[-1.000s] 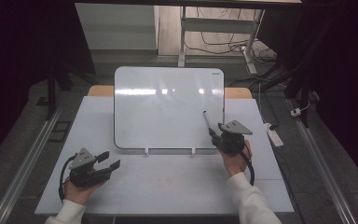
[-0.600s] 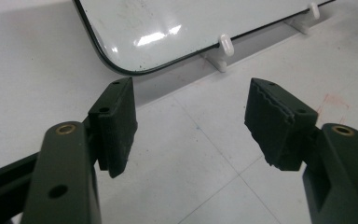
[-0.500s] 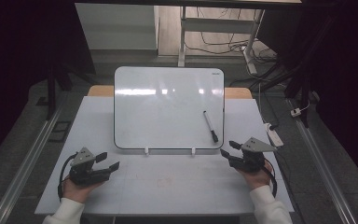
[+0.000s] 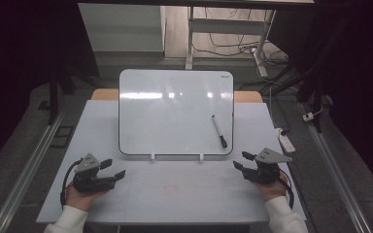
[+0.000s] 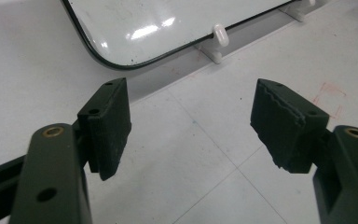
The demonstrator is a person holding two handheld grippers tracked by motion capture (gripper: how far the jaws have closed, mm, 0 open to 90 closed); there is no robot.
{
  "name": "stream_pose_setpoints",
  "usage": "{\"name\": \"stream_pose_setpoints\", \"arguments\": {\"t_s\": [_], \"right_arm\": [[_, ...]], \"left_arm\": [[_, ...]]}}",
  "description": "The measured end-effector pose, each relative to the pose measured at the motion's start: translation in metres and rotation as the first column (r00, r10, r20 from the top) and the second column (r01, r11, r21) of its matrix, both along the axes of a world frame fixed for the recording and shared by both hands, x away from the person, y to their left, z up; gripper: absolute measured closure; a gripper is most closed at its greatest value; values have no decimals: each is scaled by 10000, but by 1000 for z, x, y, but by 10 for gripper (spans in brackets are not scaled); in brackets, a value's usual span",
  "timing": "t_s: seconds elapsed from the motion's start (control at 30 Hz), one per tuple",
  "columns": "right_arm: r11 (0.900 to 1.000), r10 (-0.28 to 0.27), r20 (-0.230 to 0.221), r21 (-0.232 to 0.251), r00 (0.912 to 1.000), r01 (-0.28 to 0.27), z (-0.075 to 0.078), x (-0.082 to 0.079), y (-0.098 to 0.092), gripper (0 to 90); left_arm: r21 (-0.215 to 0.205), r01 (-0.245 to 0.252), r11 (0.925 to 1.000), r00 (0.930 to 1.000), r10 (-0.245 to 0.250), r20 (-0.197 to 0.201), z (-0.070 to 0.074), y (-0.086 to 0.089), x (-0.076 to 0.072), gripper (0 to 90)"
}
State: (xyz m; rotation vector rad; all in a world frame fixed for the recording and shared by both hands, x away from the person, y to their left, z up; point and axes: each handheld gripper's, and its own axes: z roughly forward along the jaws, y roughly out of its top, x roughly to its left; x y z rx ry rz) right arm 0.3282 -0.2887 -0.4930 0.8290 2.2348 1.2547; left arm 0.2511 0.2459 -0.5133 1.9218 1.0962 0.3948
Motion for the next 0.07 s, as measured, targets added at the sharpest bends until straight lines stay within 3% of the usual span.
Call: {"name": "stream_pose_setpoints", "arguments": {"t_s": [0.07], "right_arm": [[10000,-36,3,34,10000,36,0,0,-1,455]], "left_arm": [[6,-6,10000,10000,6,-5,0,0,0,286]]}}
